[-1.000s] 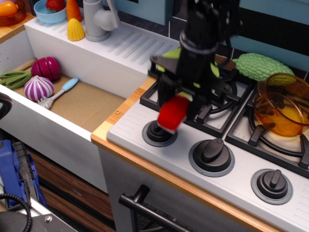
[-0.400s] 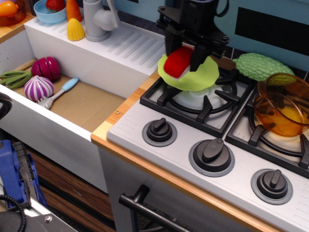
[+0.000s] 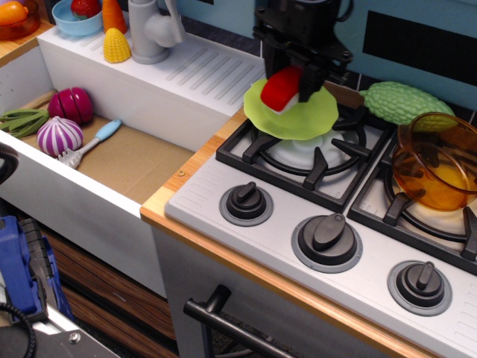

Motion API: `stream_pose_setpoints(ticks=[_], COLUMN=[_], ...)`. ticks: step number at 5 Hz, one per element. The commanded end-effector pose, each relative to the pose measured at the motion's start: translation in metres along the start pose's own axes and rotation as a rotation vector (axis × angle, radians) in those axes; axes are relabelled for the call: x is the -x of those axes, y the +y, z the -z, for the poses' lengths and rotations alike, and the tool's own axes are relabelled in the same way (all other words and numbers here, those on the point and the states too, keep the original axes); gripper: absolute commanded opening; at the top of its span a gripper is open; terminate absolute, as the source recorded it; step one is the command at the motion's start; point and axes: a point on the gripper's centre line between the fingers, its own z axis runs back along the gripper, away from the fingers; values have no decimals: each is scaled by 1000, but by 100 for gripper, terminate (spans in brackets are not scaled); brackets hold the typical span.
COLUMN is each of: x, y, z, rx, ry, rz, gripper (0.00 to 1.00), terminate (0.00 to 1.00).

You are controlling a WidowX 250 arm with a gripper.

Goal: Put sushi on plate

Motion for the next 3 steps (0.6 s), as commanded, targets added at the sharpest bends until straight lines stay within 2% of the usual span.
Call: stream_pose_setpoints(ticks=[1, 2, 3], x=[-7, -7, -7], y=[4, 4, 4], z=[-6, -6, -6], rx=[-3, -3, -3], ry=[-115, -115, -115], rz=[74, 74, 74], gripper=[100, 100, 100], terminate=[0, 0, 100])
